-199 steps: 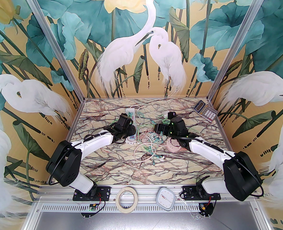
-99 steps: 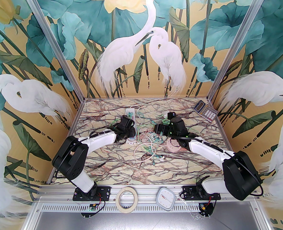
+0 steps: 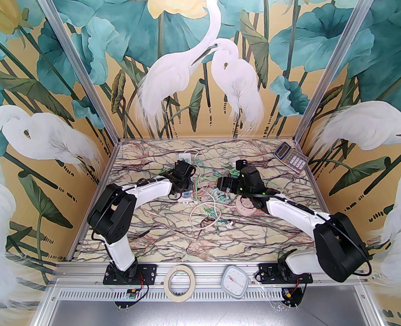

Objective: Pull the plug off the socket

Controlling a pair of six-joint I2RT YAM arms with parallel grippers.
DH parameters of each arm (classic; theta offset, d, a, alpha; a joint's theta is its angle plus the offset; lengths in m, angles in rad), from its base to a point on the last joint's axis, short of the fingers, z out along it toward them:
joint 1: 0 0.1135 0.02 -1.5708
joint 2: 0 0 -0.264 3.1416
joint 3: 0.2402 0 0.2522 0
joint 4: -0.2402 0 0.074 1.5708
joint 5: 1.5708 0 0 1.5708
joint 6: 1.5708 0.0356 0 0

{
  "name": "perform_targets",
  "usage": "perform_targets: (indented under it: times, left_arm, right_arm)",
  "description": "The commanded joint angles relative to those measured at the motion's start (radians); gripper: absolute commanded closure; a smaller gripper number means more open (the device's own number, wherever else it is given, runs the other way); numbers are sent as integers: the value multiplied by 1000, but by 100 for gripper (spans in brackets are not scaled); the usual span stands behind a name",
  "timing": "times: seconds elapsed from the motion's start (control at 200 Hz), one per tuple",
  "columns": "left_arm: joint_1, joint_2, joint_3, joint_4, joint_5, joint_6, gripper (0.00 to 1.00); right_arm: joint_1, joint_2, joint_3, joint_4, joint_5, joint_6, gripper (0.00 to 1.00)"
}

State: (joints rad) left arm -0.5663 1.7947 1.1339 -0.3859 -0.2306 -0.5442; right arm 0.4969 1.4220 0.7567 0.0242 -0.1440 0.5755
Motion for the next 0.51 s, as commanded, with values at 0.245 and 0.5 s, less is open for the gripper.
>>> perform_targets:
  times: [0.245, 0.5]
  left_arm:
    - [-3, -37, -39, -1, -4, 108, 83]
    - [-3, -33, -36, 20, 70, 92, 82]
  right_arm:
    - [53, 278, 249, 53, -167, 88, 47]
    - [67, 608, 584, -54, -252, 148, 75]
